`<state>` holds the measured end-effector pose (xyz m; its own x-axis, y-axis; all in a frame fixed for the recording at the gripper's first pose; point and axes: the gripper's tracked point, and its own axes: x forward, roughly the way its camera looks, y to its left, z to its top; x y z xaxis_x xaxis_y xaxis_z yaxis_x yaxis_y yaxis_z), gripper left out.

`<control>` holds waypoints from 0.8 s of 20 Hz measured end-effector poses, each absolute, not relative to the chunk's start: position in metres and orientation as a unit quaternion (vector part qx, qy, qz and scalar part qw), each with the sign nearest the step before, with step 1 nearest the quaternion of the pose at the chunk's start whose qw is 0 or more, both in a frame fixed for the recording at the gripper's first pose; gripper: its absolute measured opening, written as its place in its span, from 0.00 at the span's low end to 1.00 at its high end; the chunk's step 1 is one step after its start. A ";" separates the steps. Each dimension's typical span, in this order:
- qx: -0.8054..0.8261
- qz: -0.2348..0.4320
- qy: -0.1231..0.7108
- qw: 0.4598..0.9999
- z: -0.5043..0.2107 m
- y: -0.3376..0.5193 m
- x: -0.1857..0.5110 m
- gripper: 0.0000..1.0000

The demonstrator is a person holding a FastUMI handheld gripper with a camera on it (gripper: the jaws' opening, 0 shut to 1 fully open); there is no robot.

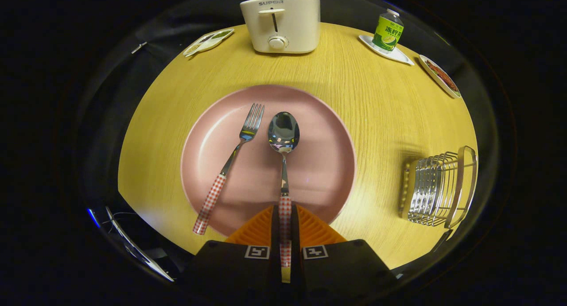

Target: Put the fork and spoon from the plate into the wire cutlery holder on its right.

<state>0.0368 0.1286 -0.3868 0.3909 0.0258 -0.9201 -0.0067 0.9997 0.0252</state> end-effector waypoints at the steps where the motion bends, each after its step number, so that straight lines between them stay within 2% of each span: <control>1: 0.011 0.015 0.549 0.835 -0.380 0.127 0.033 0.12; 9: -0.035 0.087 0.538 0.838 -0.300 0.072 -0.011 0.12; 16: -0.129 0.105 0.581 0.796 -0.262 -0.027 -0.029 0.12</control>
<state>-0.0285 -0.0269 -0.2623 0.3022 0.0161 -0.9531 -0.3172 0.9446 -0.0847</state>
